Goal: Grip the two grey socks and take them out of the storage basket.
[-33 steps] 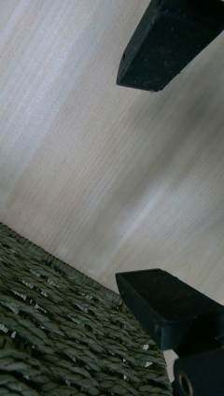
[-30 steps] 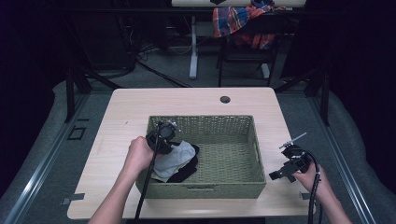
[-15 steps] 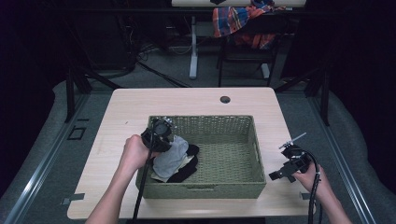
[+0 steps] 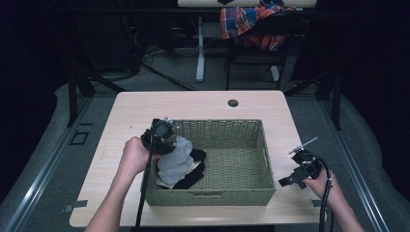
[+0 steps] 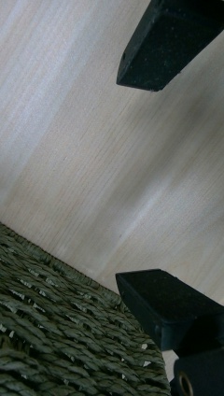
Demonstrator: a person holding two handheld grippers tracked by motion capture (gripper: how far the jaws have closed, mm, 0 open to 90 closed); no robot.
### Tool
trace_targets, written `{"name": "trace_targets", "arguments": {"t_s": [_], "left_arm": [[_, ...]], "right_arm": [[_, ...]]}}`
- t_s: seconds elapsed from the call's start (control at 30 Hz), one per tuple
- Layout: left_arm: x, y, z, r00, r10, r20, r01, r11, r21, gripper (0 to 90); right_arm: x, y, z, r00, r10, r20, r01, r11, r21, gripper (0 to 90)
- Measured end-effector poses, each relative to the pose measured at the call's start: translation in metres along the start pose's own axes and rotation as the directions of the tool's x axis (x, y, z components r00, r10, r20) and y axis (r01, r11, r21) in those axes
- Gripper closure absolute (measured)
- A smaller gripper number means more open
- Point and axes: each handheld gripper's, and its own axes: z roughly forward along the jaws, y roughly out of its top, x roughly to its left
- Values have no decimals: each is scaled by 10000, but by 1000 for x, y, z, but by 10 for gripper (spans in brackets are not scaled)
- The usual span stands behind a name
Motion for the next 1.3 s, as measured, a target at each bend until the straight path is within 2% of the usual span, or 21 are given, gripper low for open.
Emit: {"name": "trace_targets", "arguments": {"t_s": [0.13, 0.17, 0.3, 0.37, 0.43, 0.5, 0.53, 0.57, 0.63, 0.67, 0.7, 0.73, 0.8, 1.0, 1.07, 1.3], "left_arm": [[3, -1, -4, 10000, -47, -32, 46, 9999, -89, 882], [3, -1, -5, 10000, -43, -35, 42, 10000, -74, 882], [8, -3, -13, 9999, -139, -9, 139, 9995, -274, 882], [10, -4, -15, 9999, -141, -8, 141, 9993, -335, 882], [10, -4, -16, 9999, -142, 16, 143, 9992, -386, 882], [11, -4, -18, 9999, -163, 14, 163, 9988, -469, 882], [11, -4, -19, 9999, -142, 17, 143, 9988, -465, 882], [10, -4, -19, 9999, -144, -11, 143, 9987, -487, 882], [10, -4, -21, 9999, -118, 32, 119, 9988, -485, 882], [10, -3, -23, 9999, -128, 79, 132, 9986, -515, 882], [10, -3, -23, 9999, -128, 79, 132, 9986, -515, 882], [10, -3, -25, 9999, -140, 69, 144, 9983, -571, 882], [11, -4, -28, 9999, -141, 78, 145, 9981, -602, 882], [12, -5, -35, 9998, -205, 56, 210, 9958, -889, 882], [12, -5, -37, 9998, -175, 45, 179, 9958, -897, 882], [13, -6, -44, 9997, -221, -34, 217, 9945, -1021, 882]], "right_arm": [[0, 0, 0, 9999, -101, 88, 100, 9999, 110, 52], [1, 0, 1, 9999, 37, 109, -36, 10000, -46, 52], [1, -1, 1, 9999, 57, 129, -56, 10000, -32, 52], [0, 0, -1, 9998, -121, 133, 120, 9999, 83, 52], [1, 0, 1, 9999, 65, 135, -65, 10000, -30, 52], [1, 0, 1, 9999, 20, 126, -21, 10000, 69, 52], [0, 1, -1, 9996, -212, 162, 206, 9992, 343, 52], [1, -1, 1, 9999, 46, 157, -47, 10000, 19, 52], [1, 0, 1, 9999, 22, 135, -21, 10000, -22, 52], [0, 2, -2, 9992, -338, 193, 329, 9984, 454, 52], [0, 2, -2, 9992, -338, 193, 329, 9984, 454, 52], [2, 0, 2, 9999, 11, 107, -11, 10000, 77, 52], [3, 0, 2, 10000, 33, 56, -33, 10000, 7, 52], [2, 0, 2, 10000, -4, 94, 3, 10000, 41, 52], [1, 1, -1, 9996, -261, 95, 258, 9991, 340, 52], [0, 1, 0, 9998, -191, 82, 188, 9992, 350, 52]]}}
